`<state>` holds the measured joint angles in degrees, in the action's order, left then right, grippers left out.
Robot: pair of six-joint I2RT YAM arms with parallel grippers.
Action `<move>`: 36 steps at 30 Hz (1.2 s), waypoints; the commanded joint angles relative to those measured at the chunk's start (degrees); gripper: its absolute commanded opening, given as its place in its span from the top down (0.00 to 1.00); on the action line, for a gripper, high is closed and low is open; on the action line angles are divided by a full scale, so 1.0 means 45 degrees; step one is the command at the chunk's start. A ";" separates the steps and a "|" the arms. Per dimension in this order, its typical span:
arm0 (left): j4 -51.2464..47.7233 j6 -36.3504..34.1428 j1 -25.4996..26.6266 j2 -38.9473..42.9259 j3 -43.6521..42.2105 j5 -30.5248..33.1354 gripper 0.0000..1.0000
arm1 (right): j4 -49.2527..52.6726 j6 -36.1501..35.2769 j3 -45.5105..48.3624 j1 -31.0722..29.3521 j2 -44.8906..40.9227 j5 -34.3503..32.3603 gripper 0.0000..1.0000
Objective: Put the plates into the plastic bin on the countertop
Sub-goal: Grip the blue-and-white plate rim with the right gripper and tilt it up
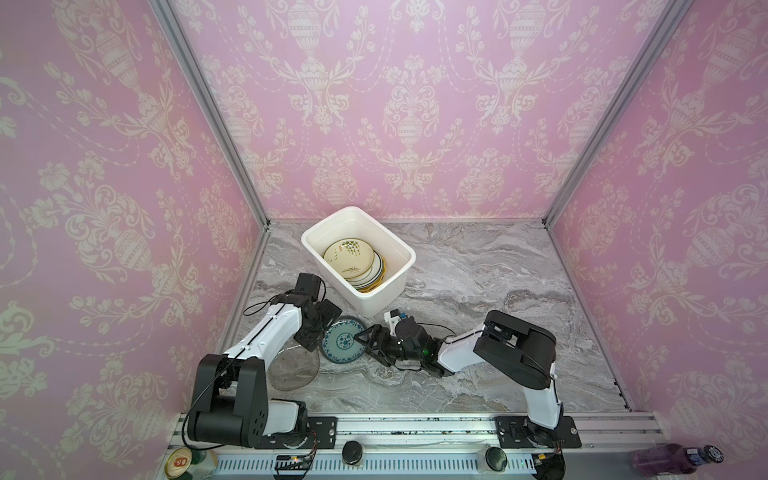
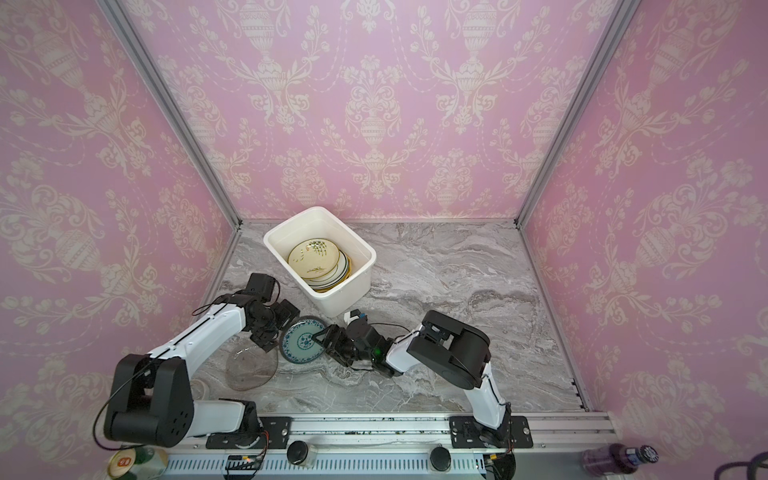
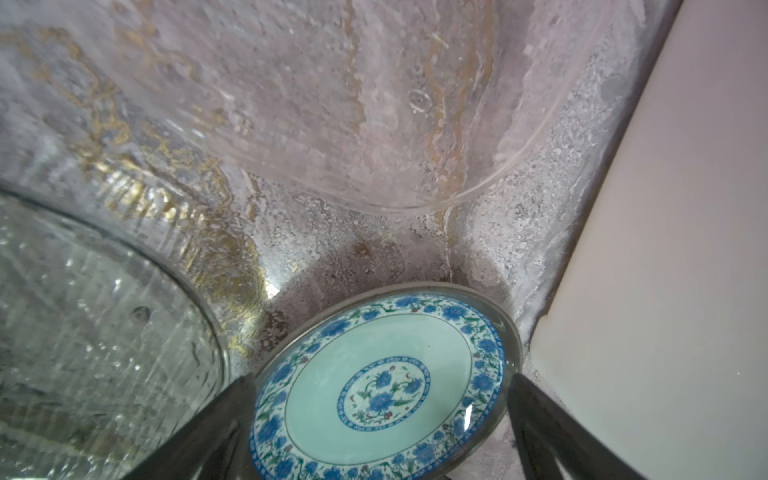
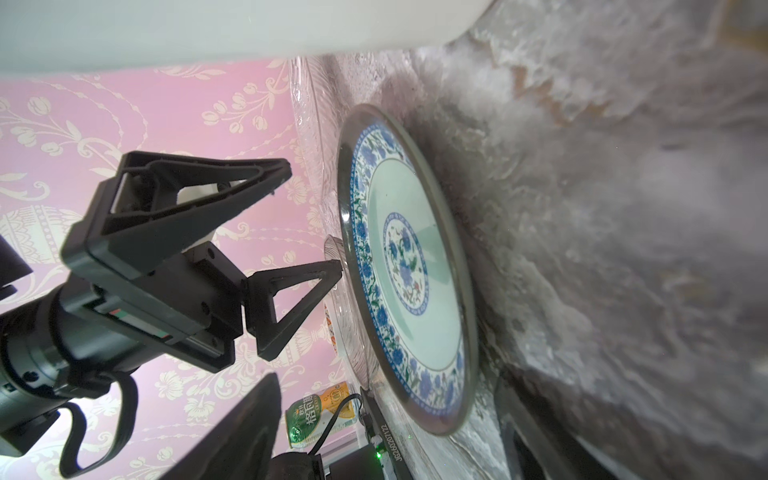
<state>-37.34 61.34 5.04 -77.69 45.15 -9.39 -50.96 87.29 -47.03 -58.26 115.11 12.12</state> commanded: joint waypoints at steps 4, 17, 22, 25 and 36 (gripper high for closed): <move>0.0287 -0.0213 -0.0097 -0.0512 -0.0122 -0.0148 0.09 | -0.0139 0.0248 -0.0210 -0.0039 0.0486 0.0153 0.20; 0.0402 -0.0351 -0.0066 -0.1036 -0.0218 -0.0248 0.16 | -0.0613 0.0047 -0.0457 0.0013 0.0611 0.0191 0.28; 0.0398 -0.0406 -0.0077 -0.0997 -0.0248 -0.0246 0.16 | -0.0261 -0.0020 -0.0893 0.0024 0.0762 0.0417 0.33; 0.0371 -0.0428 -0.0066 -0.0997 -0.0267 -0.0228 0.16 | 0.0002 -0.0041 -0.1157 0.0032 0.0886 0.0488 0.35; 0.0312 -0.0466 -0.0066 -0.0992 -0.0214 -0.0209 0.16 | 0.0782 0.0200 -0.2138 0.0051 0.1674 0.0914 0.43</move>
<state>-34.92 60.86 5.04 -81.54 44.77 -9.80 -49.25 87.72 -54.89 -58.24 120.66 15.11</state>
